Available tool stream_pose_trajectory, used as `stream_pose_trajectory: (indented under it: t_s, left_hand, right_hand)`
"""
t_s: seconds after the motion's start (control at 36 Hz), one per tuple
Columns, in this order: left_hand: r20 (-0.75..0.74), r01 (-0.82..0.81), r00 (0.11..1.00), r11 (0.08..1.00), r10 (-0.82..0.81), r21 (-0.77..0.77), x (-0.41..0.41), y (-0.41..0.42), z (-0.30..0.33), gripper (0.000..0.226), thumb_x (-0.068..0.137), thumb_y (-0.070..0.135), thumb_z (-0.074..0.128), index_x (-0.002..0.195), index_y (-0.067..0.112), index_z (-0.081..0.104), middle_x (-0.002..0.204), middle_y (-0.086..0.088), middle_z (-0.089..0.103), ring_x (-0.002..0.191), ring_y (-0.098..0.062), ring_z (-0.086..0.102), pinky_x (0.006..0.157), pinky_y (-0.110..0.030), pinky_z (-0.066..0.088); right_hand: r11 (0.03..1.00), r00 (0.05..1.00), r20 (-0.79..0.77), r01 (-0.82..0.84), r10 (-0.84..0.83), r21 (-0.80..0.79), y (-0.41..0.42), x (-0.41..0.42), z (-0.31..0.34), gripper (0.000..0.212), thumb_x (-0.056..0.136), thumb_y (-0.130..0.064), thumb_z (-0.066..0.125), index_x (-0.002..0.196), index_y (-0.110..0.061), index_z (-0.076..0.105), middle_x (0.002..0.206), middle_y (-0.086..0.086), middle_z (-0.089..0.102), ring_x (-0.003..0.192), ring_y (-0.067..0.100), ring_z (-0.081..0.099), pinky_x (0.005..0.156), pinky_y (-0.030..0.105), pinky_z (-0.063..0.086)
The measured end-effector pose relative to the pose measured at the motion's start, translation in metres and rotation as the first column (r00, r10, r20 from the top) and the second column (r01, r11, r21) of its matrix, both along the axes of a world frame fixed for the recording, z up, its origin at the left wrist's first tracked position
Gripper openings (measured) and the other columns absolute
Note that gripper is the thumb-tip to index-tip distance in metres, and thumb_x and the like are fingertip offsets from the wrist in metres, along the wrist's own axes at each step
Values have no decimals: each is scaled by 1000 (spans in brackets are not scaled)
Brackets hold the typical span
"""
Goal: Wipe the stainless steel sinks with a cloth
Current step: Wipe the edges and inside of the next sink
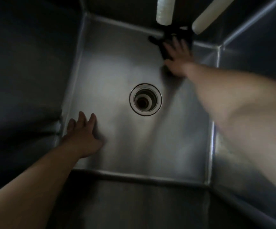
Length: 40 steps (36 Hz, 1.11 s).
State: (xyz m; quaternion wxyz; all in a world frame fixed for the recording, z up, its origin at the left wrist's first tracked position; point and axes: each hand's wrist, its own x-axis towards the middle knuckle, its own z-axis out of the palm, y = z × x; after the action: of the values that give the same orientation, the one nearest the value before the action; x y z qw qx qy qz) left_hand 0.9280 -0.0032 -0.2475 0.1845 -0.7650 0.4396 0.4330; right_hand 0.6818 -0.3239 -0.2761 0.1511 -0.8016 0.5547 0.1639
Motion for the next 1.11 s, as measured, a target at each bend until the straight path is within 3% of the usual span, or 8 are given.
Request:
stream_pose_trajectory:
  t_s: [0.14,0.33,0.5,0.75,0.83,0.94,1.03,1.11]
  left_hand:
    - [-19,-2,1000,1000,2,15,-1,-5,1,99,89,42,61,157,32,-10,162,-4,-27,150,-36,-17,124,-46,5]
    - [-19,-15,1000,999,16,39,-8,-10,12,91,93,35,53,157,29,-10,163,-5,-26,150,-38,-16,123,-50,7]
    - [-9,-24,1000,999,24,25,-11,-13,15,85,95,30,50,158,25,-6,163,-10,-22,150,-41,-12,123,-50,7]
    - [-60,-126,991,988,120,-93,-1,-12,34,55,102,17,34,155,16,19,164,-21,-3,148,-47,9,121,-53,17]
    - [-195,-321,939,926,283,-199,3,-12,55,49,105,20,37,153,12,33,161,-18,23,146,-35,27,120,-39,24]
    - [-310,-361,906,908,287,-214,-8,-9,105,51,101,17,46,151,20,40,158,-6,36,139,-21,41,102,-13,32]
    - [-336,-241,932,925,136,-295,-27,15,159,53,95,25,51,148,30,44,150,-1,48,134,-19,47,98,-10,32]
    - [-261,-95,965,884,-32,-458,-38,63,198,58,87,31,48,145,31,48,149,0,49,141,-24,38,116,-41,30]
  right_hand:
    - [958,958,-33,284,-286,-49,52,-87,-10,68,97,-42,34,157,-39,2,167,-4,-13,153,23,-15,121,50,-1]
    - [952,951,-55,306,-305,-2,175,-74,-15,76,92,-43,33,157,-38,-7,166,-1,-18,152,27,-19,119,58,-3]
    - [985,992,23,-122,120,118,260,-41,-5,84,85,-51,31,156,-37,-10,166,1,-20,151,29,-22,118,56,-5]
    - [790,808,130,-590,575,170,292,-26,6,86,90,-38,50,159,-33,-1,167,7,-9,151,40,-14,114,68,-3]
    - [667,680,222,-732,699,142,303,-17,11,86,88,-31,59,159,-33,11,167,9,0,151,43,-9,113,69,-5]
    - [518,551,244,-834,798,190,296,-9,20,87,92,-33,55,157,-44,-3,167,-4,-6,152,30,-15,117,61,-8]
    - [605,624,237,-781,744,158,290,-5,39,87,89,-41,60,159,-36,9,167,0,12,154,29,6,118,57,4]
    - [818,820,278,-553,501,159,294,2,56,75,87,-39,67,152,-16,36,153,17,41,137,38,40,111,50,28]
